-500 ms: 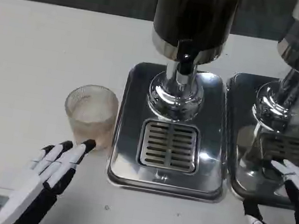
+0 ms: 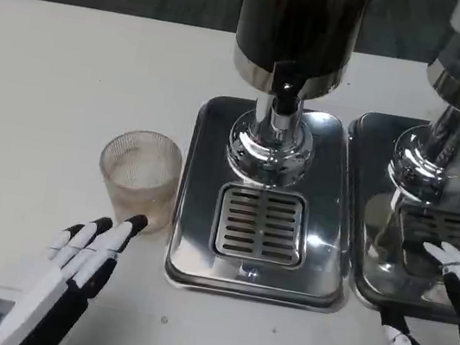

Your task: Grasp the cup under the faucet to collect the drink, then remove the cup.

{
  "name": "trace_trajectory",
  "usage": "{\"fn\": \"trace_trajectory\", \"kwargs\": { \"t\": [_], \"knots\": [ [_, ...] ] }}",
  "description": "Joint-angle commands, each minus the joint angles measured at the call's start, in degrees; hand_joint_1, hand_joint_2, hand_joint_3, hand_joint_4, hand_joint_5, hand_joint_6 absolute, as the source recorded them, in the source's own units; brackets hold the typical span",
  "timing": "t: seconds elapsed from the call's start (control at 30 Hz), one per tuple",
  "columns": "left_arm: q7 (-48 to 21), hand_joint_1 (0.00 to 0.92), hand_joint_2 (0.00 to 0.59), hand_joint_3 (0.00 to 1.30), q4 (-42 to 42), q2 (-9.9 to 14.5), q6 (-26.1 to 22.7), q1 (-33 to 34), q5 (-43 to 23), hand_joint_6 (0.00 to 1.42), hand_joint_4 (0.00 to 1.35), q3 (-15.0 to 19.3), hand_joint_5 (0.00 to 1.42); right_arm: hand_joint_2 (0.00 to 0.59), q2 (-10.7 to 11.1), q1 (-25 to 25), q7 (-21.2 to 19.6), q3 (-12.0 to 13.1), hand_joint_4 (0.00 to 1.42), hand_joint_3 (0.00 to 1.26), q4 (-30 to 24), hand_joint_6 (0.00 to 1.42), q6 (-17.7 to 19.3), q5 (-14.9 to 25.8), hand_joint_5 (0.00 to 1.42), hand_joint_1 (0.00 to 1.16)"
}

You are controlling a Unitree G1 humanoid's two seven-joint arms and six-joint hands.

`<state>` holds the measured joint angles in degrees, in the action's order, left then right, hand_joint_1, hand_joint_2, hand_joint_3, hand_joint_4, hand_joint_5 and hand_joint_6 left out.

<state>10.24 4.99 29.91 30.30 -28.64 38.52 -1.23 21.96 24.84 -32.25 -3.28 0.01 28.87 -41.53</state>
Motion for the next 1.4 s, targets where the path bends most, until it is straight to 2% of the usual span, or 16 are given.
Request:
{"fn": "trace_trajectory", "kwargs": {
  "t": [0.03,0.17,0.4,0.63,0.73,0.87,1.13,1.4],
  "knots": [
    [0.96,0.000,0.086,0.00,-1.66,0.57,1.47,0.85,-1.74,0.00,0.00,1.38,0.00,0.388,-1.16,-0.67,0.47,-0.77,0.22,0.31,-0.06,0.40,-0.46,-0.20,0.25,0.40],
    [2.81,0.000,0.071,0.00,-3.58,0.38,3.91,2.43,-3.42,0.00,0.00,2.63,0.00,0.389,-1.56,-0.61,0.59,-0.54,0.22,0.31,-0.63,0.40,-0.83,-0.40,0.25,0.40],
    [5.52,0.000,0.047,0.00,-11.77,0.62,9.85,9.88,-7.43,0.00,0.00,4.93,0.00,0.389,-3.45,-0.26,-0.09,-1.53,0.23,0.31,-1.68,0.40,-2.23,-1.82,0.25,0.40],
    [5.15,0.000,0.039,0.00,-18.06,0.38,11.20,15.77,-10.62,0.00,0.00,5.44,0.00,0.389,-4.54,-0.59,-0.27,-2.12,0.23,0.31,-1.78,0.40,-2.69,-2.51,0.26,0.40],
    [5.16,0.030,0.031,0.00,-19.86,0.34,11.30,17.58,-11.34,0.00,0.00,5.60,0.00,0.389,-4.87,-0.94,-0.23,-2.44,0.24,0.32,-1.89,0.40,-2.95,-2.54,0.26,0.40],
    [5.43,0.137,0.020,0.00,-24.10,0.58,11.20,20.38,-11.36,0.03,0.00,5.28,0.01,0.389,-5.17,-1.29,-0.19,-2.91,0.25,0.32,-1.97,0.40,-3.17,-2.63,0.26,0.40],
    [6.40,0.197,0.025,0.00,-35.06,1.43,12.52,27.26,-10.26,0.14,0.00,4.08,0.12,0.389,-5.77,-1.73,-0.07,-3.88,0.25,0.32,-2.57,0.40,-3.65,-3.21,0.27,0.40],
    [6.82,0.251,0.033,0.00,-45.65,2.17,14.43,33.53,-10.99,0.18,0.00,2.54,0.18,0.383,-6.57,-1.40,-0.30,-4.73,0.27,0.33,-3.76,0.41,-4.52,-4.43,0.28,0.40]
  ]
}}
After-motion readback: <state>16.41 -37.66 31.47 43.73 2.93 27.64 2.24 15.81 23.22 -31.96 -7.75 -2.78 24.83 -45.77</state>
